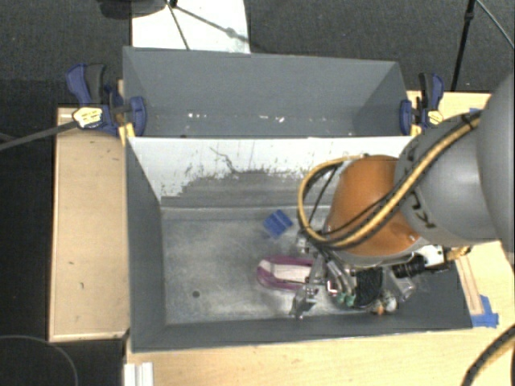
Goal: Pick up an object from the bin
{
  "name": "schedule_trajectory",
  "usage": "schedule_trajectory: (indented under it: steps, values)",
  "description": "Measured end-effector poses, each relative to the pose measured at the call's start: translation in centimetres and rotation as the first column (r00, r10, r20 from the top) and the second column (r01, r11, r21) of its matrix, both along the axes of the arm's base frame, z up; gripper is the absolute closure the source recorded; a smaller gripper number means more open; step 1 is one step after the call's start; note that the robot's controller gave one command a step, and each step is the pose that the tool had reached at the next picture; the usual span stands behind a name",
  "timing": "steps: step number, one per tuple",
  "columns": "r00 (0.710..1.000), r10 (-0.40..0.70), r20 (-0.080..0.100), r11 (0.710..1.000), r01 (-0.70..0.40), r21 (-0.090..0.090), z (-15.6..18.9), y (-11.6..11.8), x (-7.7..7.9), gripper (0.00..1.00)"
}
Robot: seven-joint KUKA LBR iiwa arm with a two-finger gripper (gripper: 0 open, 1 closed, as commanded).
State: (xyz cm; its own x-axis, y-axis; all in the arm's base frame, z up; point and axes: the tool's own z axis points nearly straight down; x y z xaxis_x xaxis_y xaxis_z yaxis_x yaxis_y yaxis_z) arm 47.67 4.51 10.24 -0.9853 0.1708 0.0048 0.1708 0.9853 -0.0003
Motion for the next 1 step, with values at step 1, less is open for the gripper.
schedule_trajectory:
  steps: [1]
  values:
    - [1.000,-0.023,0.008,1.000,0.023,0.001,-3.17,1.01,0.48,0.00]
